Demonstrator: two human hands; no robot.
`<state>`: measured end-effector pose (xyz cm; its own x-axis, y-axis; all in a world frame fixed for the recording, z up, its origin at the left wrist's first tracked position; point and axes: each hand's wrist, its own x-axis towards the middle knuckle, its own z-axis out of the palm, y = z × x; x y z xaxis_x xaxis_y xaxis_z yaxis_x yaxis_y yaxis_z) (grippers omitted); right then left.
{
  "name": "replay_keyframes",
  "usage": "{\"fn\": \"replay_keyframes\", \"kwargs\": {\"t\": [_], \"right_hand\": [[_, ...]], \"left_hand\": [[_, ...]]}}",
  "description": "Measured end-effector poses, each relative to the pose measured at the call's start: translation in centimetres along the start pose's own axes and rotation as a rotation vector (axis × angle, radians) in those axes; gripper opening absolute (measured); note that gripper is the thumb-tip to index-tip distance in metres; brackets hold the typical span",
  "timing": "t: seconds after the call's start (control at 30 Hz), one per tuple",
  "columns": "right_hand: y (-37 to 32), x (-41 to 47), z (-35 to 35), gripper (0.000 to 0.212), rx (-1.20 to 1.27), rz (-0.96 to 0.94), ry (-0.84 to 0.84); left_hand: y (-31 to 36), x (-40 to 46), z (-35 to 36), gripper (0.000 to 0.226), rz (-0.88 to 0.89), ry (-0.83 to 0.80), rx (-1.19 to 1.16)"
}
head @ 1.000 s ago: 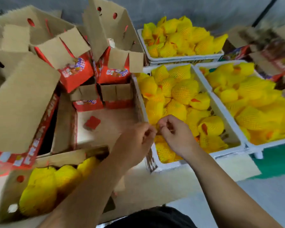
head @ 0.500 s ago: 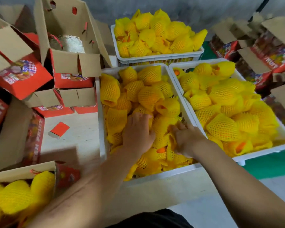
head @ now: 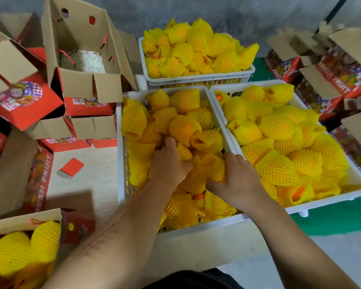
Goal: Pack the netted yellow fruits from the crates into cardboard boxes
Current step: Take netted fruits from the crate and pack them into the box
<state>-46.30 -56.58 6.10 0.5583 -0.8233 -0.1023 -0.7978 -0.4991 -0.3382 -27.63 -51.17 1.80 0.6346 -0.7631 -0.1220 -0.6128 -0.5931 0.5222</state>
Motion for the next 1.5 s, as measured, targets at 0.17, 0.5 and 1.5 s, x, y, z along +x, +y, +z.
{"fn": "replay_keyframes", "kwargs": {"t": [0.17,0.5,1.5], "right_hand": [[-1.5,-0.5,0.7,0.055,0.584,0.054,0.031],[-14.7,-5.0,4.0,0.034,1.153,-0.004,-0.061],[-39.9,-12.2,18.6,0.046,-0.267,-0.131,-0.734]], "left_hand": [[-0.6,-3.5,-2.6,0.065,0.051,0.105,-0.628],[-7.7,-9.7,-10.5,0.045,-0.345,0.137,-1.121],[-37.0,-18.9,-19.1,0.062,-0.073,-0.609,0.207]]}}
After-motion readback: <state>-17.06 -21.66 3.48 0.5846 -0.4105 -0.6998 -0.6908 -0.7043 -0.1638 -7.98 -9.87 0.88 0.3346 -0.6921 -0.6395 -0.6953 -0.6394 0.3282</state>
